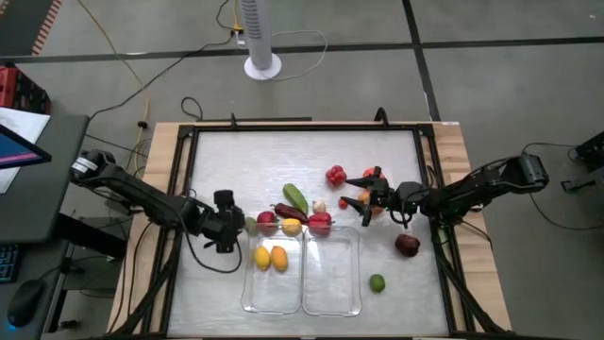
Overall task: Sort produce into baskets
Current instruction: Put the top lime into the left transparent bin
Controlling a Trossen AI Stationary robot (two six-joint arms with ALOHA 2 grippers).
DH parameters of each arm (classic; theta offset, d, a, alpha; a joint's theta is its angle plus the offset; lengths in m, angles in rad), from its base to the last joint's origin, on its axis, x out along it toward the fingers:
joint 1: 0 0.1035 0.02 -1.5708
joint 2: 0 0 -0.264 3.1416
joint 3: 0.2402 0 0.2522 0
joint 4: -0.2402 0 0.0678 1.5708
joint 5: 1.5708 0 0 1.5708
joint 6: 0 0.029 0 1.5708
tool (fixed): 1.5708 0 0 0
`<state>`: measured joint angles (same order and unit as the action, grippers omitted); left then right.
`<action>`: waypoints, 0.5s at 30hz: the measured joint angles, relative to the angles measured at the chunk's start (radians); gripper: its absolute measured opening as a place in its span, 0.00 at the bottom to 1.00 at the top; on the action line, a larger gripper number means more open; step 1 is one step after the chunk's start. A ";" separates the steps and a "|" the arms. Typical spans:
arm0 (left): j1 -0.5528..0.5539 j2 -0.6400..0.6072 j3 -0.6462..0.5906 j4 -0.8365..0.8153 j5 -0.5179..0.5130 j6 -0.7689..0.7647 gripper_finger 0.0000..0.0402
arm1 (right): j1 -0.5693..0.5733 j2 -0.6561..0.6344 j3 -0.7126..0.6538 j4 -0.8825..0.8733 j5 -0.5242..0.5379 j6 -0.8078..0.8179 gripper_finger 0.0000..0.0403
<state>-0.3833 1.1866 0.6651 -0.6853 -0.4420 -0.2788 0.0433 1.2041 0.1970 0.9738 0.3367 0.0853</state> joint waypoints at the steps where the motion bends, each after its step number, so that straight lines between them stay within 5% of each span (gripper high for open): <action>1: 0.000 0.005 0.000 0.025 -0.003 0.050 0.76 | 0.000 0.000 0.000 0.000 0.000 0.000 0.74; 15: 0.081 0.168 0.000 0.166 0.108 0.222 0.76 | 0.000 0.000 0.000 -0.004 -0.001 0.000 0.74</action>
<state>-0.3020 1.3545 0.6651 -0.5197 -0.3343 -0.0572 0.0433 1.2041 0.1970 0.9699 0.3355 0.0851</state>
